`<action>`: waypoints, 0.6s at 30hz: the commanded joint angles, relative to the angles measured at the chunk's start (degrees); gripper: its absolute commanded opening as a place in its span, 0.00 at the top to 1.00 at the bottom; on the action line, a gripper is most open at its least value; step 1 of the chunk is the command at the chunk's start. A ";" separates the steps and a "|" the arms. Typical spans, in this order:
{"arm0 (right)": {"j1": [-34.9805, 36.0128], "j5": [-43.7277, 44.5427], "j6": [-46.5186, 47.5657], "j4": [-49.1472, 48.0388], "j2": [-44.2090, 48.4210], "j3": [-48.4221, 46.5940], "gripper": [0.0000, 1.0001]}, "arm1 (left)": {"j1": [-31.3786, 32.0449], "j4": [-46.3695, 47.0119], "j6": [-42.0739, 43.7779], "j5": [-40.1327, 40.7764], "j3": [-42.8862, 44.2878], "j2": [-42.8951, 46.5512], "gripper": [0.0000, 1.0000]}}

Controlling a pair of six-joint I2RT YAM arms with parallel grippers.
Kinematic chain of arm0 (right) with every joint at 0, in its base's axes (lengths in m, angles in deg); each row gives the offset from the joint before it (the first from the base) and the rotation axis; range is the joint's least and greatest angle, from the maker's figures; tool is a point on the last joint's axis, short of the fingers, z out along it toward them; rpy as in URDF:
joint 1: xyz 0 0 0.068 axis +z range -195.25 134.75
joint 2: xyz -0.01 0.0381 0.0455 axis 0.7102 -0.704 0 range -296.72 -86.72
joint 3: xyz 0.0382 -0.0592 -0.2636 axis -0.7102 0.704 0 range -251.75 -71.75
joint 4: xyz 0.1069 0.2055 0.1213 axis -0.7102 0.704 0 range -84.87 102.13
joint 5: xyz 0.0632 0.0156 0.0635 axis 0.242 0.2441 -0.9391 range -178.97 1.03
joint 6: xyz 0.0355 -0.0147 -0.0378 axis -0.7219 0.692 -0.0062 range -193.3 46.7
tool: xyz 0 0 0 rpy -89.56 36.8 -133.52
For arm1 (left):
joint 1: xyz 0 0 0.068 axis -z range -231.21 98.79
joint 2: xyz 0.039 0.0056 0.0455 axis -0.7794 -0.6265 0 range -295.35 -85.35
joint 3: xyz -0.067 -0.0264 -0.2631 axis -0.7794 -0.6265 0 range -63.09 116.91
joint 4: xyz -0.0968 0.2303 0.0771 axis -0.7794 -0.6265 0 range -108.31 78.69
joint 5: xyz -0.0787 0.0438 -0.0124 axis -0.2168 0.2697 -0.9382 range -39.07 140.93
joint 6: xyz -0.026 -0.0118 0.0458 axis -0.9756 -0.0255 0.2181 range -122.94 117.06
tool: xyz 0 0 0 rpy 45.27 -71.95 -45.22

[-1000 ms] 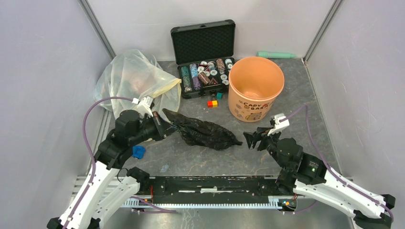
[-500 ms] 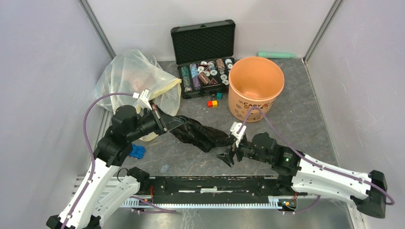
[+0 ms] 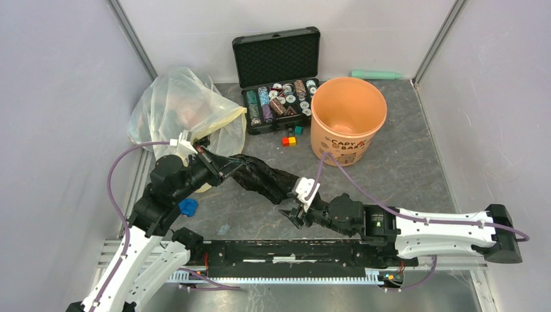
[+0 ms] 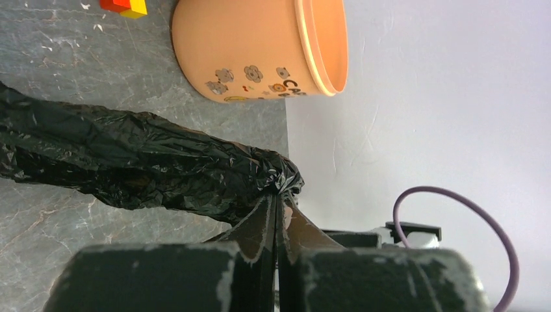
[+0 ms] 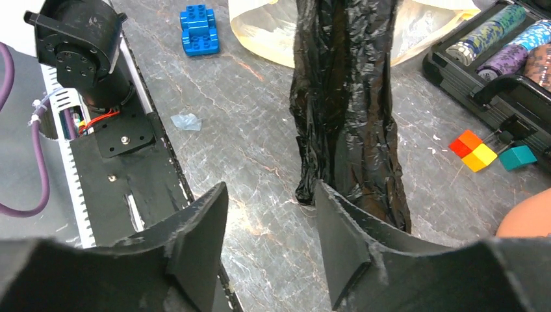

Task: Put the trash bags into the trash bin

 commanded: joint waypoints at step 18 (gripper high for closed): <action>-4.61 9.32 -3.00 -12.00 -19.46 -7.60 0.40 | 0.02 3.33 -5.99 2.77 -1.70 1.16 0.98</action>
